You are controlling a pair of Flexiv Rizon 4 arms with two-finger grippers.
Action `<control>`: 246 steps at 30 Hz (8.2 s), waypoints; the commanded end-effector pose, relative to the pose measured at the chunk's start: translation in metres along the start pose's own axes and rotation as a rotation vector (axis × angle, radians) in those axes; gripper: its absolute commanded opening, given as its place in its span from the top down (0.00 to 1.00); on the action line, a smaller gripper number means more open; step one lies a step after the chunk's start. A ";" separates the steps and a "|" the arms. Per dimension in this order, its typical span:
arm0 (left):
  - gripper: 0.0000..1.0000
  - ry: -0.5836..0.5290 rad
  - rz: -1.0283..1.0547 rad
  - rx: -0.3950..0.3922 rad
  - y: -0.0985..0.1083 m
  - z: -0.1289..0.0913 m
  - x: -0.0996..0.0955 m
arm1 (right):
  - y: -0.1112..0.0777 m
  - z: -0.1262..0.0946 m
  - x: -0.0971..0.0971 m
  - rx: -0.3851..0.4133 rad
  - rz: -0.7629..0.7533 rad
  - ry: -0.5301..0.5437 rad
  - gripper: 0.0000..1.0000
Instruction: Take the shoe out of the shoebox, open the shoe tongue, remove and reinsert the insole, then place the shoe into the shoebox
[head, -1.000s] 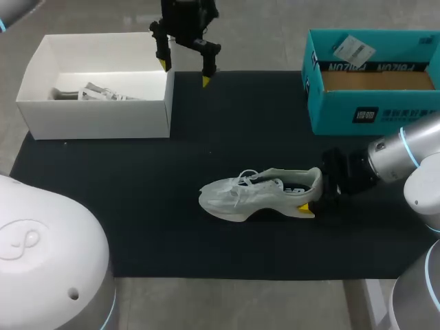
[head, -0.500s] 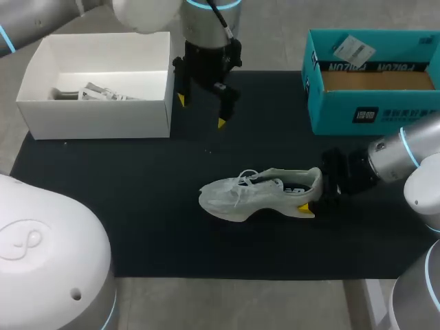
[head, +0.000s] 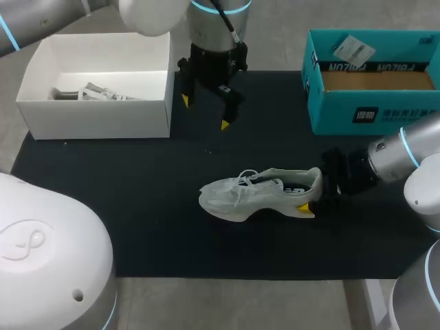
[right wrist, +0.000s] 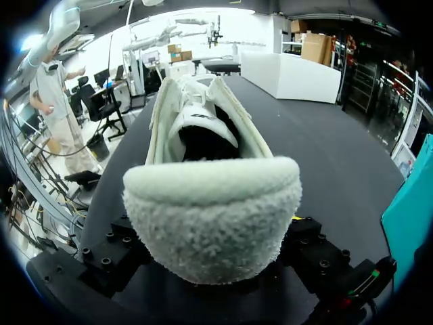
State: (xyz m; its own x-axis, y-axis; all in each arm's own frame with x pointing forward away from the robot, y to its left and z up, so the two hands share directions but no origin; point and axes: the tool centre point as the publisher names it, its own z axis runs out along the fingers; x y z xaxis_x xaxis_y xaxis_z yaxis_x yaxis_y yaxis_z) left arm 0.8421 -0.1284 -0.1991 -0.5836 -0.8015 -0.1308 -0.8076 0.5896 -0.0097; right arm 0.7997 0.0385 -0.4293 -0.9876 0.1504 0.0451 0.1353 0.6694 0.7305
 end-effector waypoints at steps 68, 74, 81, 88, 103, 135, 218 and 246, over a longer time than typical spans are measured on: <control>0.00 -0.030 -0.335 0.178 -0.058 0.146 0.169 | 0.001 0.000 0.001 0.003 0.000 -0.002 1.00; 0.00 -0.042 -0.354 0.172 -0.057 0.152 0.168 | 0.001 0.000 0.001 0.003 0.000 -0.002 1.00; 0.00 -0.056 -0.374 0.151 -0.050 0.161 0.167 | 0.001 0.000 0.001 0.003 0.000 -0.002 1.00; 0.00 -0.151 -0.401 0.145 -0.044 0.170 0.154 | 0.001 0.000 0.001 0.003 0.000 -0.002 1.00; 0.00 -0.222 -0.512 0.112 -0.020 0.147 0.123 | 0.001 0.000 0.001 0.003 0.000 -0.002 1.00; 0.55 -0.036 -0.707 -0.127 -0.013 0.119 0.149 | 0.001 0.000 0.001 0.003 0.000 -0.002 1.00; 0.51 0.133 -0.911 -0.252 0.054 0.162 0.075 | 0.001 0.000 0.001 0.003 0.000 -0.002 1.00; 0.00 0.513 0.876 -0.002 0.000 0.037 0.081 | 0.001 0.000 0.001 0.003 0.000 -0.002 1.00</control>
State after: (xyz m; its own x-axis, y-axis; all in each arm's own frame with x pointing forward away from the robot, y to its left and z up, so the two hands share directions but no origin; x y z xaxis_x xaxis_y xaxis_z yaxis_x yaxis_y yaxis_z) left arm 0.7961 -0.1898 -0.2602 -0.4574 -0.8594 0.2285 -0.8743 0.4815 0.0608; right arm 0.7996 0.0387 -0.4291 -0.9876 0.1505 0.0453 0.1355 0.6698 0.7301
